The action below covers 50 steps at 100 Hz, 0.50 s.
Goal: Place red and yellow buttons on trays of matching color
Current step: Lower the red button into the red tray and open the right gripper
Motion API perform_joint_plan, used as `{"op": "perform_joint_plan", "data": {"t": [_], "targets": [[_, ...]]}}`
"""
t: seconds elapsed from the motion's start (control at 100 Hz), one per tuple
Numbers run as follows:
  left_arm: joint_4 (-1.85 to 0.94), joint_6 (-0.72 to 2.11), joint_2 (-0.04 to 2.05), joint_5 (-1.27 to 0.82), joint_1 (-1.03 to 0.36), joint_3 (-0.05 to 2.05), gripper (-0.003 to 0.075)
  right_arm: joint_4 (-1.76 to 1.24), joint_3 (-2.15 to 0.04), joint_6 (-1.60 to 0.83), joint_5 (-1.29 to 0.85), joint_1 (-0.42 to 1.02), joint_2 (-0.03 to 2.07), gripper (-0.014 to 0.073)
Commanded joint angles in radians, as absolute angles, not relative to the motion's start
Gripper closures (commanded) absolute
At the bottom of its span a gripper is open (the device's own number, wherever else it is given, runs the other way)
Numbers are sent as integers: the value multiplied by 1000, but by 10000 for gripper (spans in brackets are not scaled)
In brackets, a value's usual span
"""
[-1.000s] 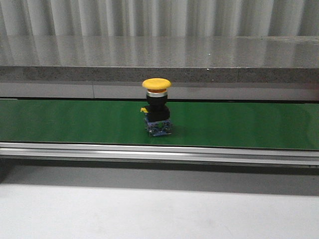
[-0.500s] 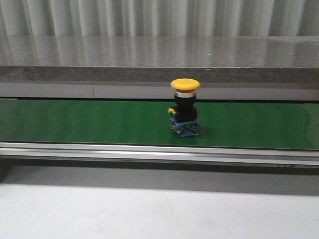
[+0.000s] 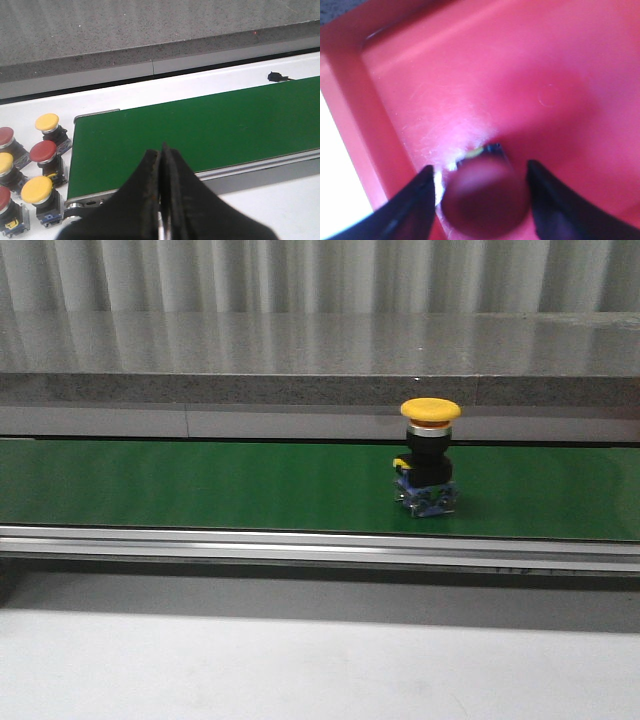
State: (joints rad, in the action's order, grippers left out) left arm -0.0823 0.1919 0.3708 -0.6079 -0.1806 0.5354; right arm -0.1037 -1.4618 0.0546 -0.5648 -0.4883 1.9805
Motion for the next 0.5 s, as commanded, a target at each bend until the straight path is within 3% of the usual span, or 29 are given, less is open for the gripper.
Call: {"op": "perform_joint_plan", "data": {"t": [0.0,0.25,0.49], "targets": [[-94,191,377,-534,-188,562,741,-111,-1499,53,-510,-494,1926,41],[-94,191,377,-534,-188,562,741,-111,-1482,52,-536,-492,1869,22],[-94,191,377,-534,-188,562,741,-111,-1304,49,-511,-450,1682,22]]}}
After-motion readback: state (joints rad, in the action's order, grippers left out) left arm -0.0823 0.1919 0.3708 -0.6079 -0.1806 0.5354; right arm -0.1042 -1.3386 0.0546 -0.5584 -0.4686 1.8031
